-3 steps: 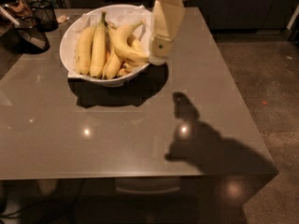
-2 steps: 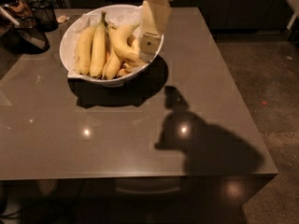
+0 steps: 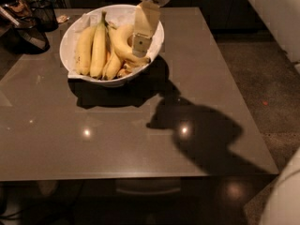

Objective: Pick banana from white bowl

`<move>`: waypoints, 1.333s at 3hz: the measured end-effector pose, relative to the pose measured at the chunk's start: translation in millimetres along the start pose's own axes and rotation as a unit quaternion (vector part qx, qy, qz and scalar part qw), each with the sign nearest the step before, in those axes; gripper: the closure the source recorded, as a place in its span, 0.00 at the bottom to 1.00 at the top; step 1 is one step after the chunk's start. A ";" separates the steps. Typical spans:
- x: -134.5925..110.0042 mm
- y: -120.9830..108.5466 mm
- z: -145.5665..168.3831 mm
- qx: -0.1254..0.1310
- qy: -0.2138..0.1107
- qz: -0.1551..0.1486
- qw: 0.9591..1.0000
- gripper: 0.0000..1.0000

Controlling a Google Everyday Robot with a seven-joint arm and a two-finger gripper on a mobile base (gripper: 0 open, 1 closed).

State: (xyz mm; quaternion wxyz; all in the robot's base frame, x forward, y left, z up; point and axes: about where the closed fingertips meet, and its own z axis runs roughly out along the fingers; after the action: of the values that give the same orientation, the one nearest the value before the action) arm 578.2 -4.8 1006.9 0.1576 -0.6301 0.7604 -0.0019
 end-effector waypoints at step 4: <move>-26.7 -12.3 35.2 -0.014 0.022 0.004 1.000 0.22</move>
Offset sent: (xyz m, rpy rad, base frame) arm -0.0120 0.0015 -0.0294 -0.1410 0.1563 -0.0132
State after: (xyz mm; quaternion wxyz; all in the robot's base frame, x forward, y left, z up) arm 602.7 25.1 982.2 0.1325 -0.6291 0.7659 -0.0045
